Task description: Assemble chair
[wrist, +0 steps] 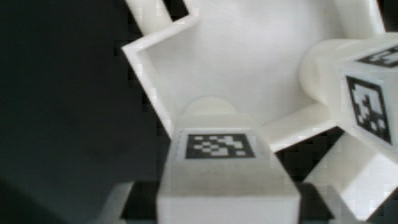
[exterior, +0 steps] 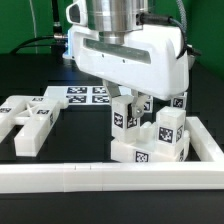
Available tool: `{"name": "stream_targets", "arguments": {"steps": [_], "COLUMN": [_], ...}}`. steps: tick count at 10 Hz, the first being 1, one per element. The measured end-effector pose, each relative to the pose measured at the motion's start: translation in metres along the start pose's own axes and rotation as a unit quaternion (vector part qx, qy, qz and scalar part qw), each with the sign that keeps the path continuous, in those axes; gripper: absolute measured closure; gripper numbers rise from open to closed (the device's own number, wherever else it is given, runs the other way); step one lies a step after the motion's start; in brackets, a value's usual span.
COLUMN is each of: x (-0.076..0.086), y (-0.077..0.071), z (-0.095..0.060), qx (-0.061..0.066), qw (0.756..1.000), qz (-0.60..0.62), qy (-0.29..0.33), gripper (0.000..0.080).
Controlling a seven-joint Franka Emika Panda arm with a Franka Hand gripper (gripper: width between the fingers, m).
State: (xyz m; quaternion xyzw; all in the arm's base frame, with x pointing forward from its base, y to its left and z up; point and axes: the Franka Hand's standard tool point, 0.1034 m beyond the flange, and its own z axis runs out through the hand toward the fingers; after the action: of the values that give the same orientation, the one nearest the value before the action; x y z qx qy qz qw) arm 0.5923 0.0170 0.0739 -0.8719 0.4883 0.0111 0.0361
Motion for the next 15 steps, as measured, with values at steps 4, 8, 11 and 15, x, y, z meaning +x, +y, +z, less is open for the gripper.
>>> {"name": "stream_targets", "arguments": {"steps": [4,8,11,15], "x": [-0.0015,0.0002,0.0009,0.0021], "y": [0.0009,0.0019,0.0027,0.0039], "z": [-0.0003,0.0,-0.0007,-0.0005], "qx": [-0.004,-0.006,-0.022,-0.029], "qw": [0.997,0.964,0.917,0.849], "qz": [-0.082,-0.264,-0.397,-0.528], "qy": [-0.003,-0.001,0.006,0.004], "gripper": [0.0167,0.0151,0.0151,0.0151]}}
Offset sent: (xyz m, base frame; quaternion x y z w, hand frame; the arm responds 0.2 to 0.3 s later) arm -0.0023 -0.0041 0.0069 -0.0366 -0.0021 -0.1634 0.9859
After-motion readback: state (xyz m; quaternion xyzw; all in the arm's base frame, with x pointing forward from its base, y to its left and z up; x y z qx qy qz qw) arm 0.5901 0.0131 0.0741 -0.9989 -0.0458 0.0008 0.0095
